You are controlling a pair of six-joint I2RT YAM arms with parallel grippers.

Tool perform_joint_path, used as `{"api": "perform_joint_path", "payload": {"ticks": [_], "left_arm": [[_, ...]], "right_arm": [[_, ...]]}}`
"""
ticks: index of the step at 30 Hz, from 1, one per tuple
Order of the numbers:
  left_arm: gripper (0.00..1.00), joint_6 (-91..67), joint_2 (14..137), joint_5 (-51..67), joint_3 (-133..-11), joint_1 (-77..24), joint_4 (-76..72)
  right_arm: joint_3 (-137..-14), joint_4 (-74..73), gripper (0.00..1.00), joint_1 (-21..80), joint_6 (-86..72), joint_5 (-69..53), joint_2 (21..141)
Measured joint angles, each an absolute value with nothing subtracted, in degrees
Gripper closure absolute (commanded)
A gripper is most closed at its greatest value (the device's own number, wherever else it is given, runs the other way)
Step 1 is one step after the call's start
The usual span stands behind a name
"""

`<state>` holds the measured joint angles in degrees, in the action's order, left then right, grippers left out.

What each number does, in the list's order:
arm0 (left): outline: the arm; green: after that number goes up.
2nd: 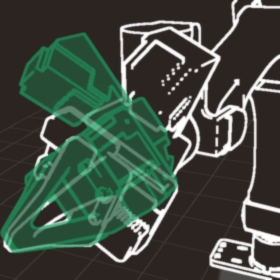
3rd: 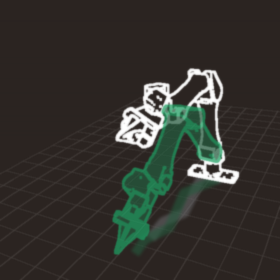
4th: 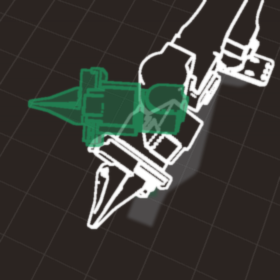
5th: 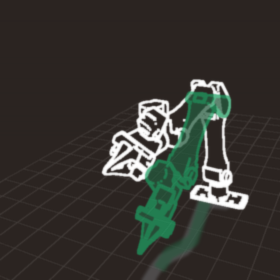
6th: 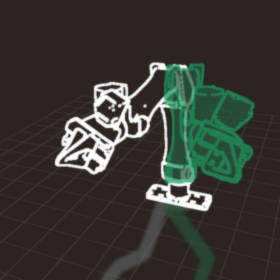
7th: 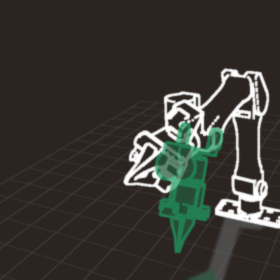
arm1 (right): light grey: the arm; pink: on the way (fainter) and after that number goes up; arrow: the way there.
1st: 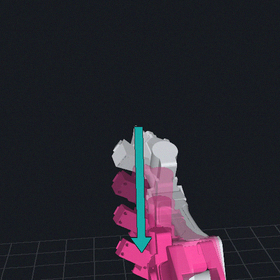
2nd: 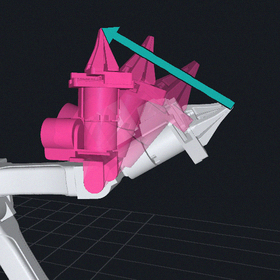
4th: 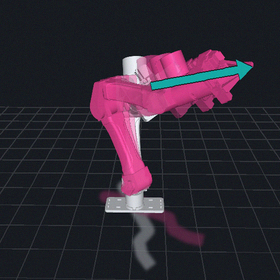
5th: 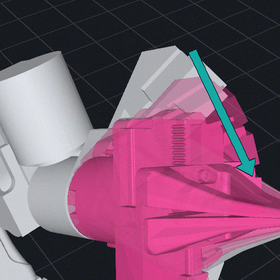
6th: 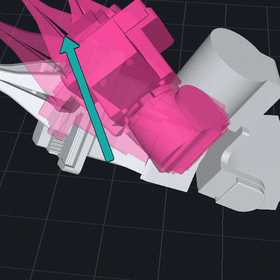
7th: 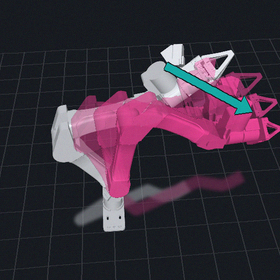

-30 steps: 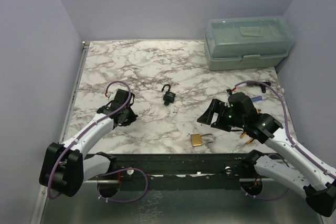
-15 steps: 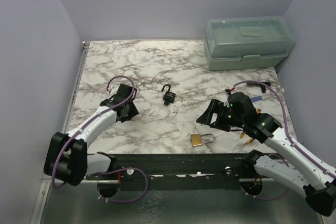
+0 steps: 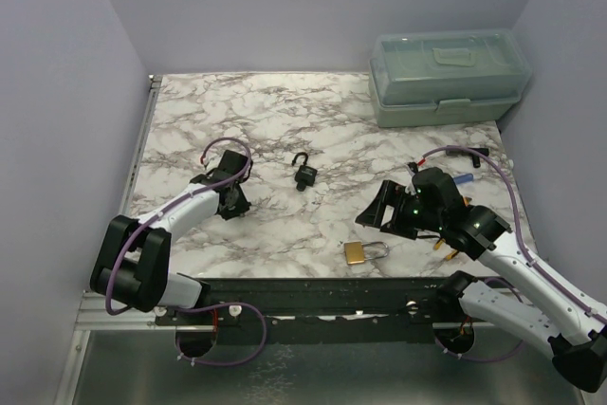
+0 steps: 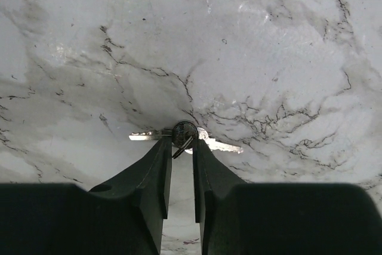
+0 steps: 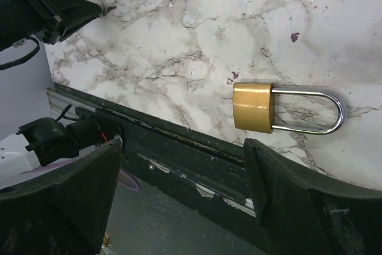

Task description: Unlock with the key

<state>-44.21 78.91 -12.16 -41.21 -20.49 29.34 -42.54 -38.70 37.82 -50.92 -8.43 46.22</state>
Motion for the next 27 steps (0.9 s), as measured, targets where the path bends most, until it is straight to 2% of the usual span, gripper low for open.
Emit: {"api": "perform_joint_path", "payload": {"ticks": [2, 3, 5, 12, 17, 27], "left_arm": [[0.82, -44.05, 79.31, -11.94, -41.21, -20.64, 28.69], [0.91, -43.94, 79.64, -11.79, -41.21, -20.67, 28.34], [1.00, -43.70, 80.36, -11.51, -41.21, -20.75, 27.83], [1.00, -42.37, 80.60, -10.09, -41.25, -22.02, 25.08], [1.00, -42.13, 79.59, -7.44, -41.25, -26.70, 24.97], [1.00, -46.30, 67.16, 2.55, -38.96, -31.38, 24.49]], "right_arm": [[-42.54, -38.72, 0.12, 37.82, -50.92, -8.43, 46.22], [-42.54, -38.72, 0.12, 37.82, -50.92, -8.43, 46.22], [-42.54, -38.74, 0.12, 37.82, -50.92, -8.43, 46.22], [-42.48, -38.79, 0.12, 37.82, -50.92, -8.45, 46.00], [-41.93, -38.35, 0.12, 37.82, -50.83, -9.56, 45.54], [-36.93, -28.67, 0.13, 37.82, -52.27, -15.03, 46.24]]}}
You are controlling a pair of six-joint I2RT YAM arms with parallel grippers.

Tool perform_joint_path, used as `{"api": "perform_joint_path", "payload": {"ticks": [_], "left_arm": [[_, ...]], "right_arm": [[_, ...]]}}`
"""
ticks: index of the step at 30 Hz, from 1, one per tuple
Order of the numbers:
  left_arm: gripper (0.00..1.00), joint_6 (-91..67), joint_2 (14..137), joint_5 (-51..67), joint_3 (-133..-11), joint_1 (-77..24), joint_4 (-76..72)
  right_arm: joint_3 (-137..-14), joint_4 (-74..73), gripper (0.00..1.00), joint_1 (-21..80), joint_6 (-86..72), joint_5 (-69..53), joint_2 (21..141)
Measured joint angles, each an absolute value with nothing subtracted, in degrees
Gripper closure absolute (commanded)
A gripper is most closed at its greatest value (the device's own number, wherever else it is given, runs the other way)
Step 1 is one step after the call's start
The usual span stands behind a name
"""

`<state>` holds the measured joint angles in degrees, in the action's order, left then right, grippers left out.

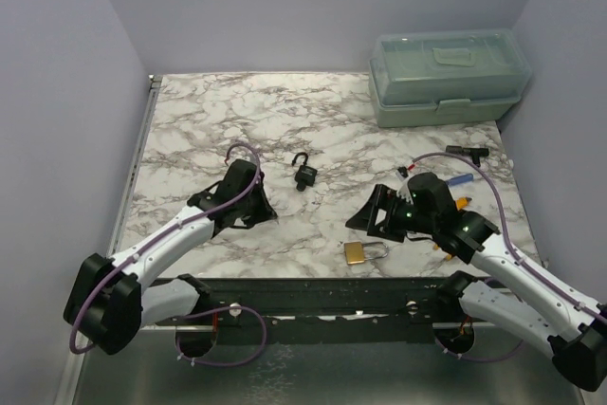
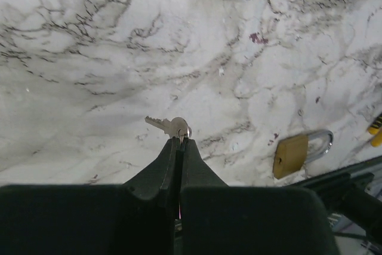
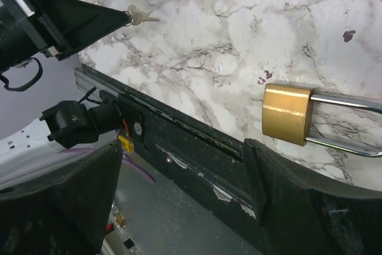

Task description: Unlock with the key

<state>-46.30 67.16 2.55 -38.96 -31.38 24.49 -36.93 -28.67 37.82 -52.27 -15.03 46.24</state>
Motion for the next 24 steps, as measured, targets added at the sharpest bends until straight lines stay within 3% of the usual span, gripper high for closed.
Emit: {"api": "perform_joint_path", "payload": {"ticks": [10, 24], "left_arm": [[1.00, -50.09, 57.93, 12.71, -33.71, -31.64, 21.12], [1.00, -50.41, 55.77, 25.67, -36.23, -31.64, 19.46]], "right_arm": [[-33.80, -17.08, 0.20, 39.88, -55.11, -18.09, 51.42], [-33.56, 8.14, 0.15, 42.44, -35.57, -33.15, 61.95]]}}
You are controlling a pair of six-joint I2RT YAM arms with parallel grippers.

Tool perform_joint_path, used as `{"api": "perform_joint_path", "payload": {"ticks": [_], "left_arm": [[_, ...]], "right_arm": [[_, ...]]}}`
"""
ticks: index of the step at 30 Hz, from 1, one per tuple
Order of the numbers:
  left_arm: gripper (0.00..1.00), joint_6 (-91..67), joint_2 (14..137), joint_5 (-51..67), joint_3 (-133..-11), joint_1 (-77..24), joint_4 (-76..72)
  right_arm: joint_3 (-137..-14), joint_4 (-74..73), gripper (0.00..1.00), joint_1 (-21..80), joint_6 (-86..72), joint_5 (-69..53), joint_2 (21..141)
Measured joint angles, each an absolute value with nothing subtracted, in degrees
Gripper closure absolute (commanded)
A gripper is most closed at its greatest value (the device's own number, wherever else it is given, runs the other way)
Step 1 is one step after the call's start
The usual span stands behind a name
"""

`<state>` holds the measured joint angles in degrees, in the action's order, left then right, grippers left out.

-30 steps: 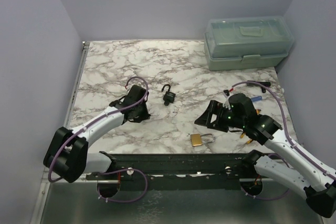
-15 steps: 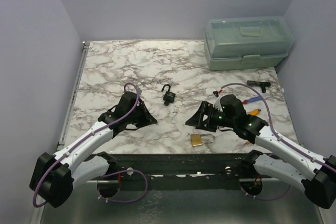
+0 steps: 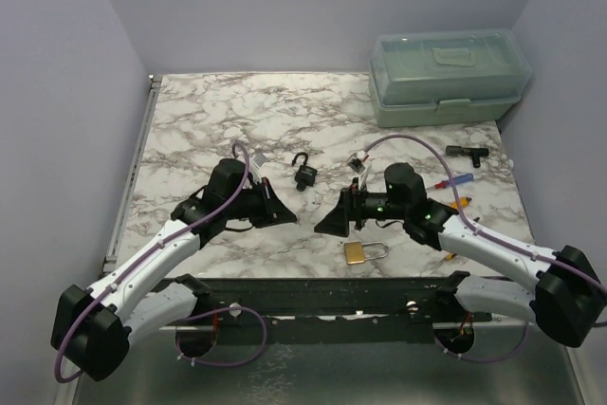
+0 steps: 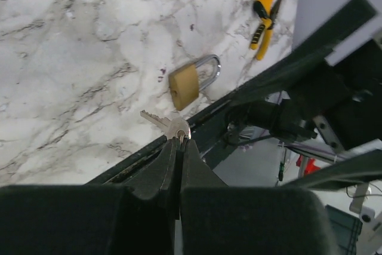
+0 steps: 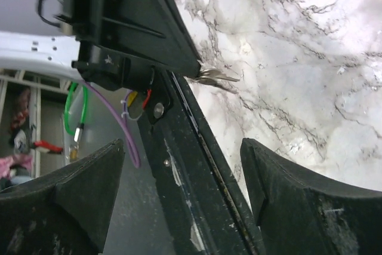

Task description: Unlock with the key

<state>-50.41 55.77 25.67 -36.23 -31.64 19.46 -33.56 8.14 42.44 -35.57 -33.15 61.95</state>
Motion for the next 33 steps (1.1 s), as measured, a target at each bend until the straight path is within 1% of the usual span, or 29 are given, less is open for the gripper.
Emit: {"api": "perform_joint_path", "payload": {"ticks": [8, 20, 33], "left_arm": [[1.00, -49.60, 53.82, 30.74, -41.15, -31.64, 20.97], [1.00, -49.04, 50.87, 32.95, -41.85, -31.64, 23.75], [1.00, -49.91, 47.86, 32.97, -41.76, -31.64, 24.16]], "right_arm": [[-35.51, 12.58, 0.15, 42.54, -29.41, -41.17, 72.16], [-35.64, 20.08, 0.16, 43.83, -30.20, -47.64, 75.29], [-35.73, 27.83, 0.16, 45.74, -35.00, -48.90, 77.34]]}}
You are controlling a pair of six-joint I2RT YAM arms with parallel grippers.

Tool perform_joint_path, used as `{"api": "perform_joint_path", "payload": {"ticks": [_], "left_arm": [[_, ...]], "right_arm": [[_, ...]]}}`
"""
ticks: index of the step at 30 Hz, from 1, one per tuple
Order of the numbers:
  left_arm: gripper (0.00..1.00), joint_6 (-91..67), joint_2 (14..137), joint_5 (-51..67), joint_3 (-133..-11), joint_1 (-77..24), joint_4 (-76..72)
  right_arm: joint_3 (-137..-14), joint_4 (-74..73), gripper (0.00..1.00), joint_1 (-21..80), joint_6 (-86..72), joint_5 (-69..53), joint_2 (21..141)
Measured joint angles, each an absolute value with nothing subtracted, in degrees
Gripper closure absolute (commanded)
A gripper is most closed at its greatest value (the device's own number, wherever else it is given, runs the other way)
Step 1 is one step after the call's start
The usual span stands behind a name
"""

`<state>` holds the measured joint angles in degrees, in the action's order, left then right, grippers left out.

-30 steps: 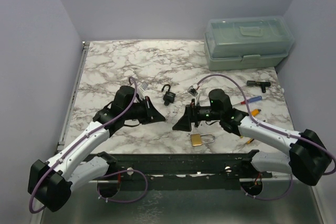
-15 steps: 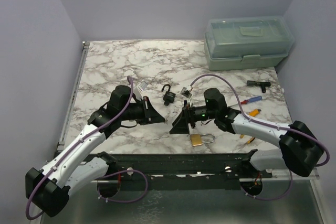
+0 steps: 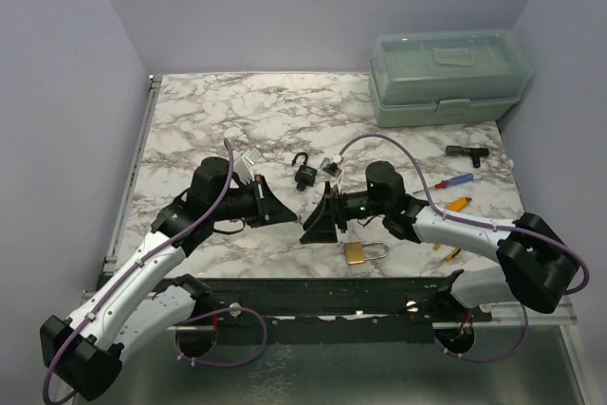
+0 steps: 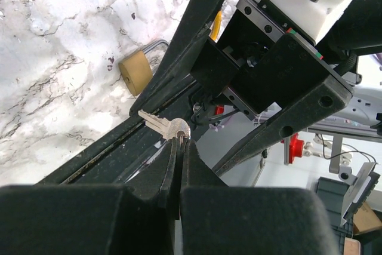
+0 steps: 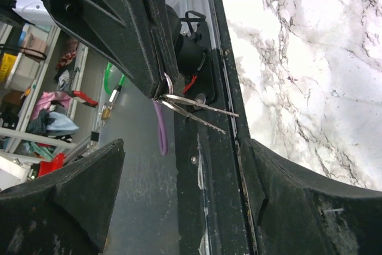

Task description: Unlock with the key

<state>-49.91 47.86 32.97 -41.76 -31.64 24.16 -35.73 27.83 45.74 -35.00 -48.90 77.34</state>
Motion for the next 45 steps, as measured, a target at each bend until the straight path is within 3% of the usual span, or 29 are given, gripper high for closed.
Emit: {"api": "perform_joint_path", "payload": {"ticks": [28, 42, 45], "left_arm": [[1.00, -52.88, 44.07, 32.51, -39.42, -31.64, 24.03], [1.00, -53.19, 43.51, 30.35, -38.33, -31.64, 24.03], [1.00, -53.19, 43.38, 30.35, -38.33, -31.64, 24.03]], "right_arm": [[-37.52, 31.68, 0.19, 48.40, -38.48, -49.23, 78.28], [-37.52, 32.95, 0.43, 48.80, -40.29, -49.36, 78.19], [-37.52, 33.34, 0.55, 48.84, -40.53, -49.32, 78.19]]}}
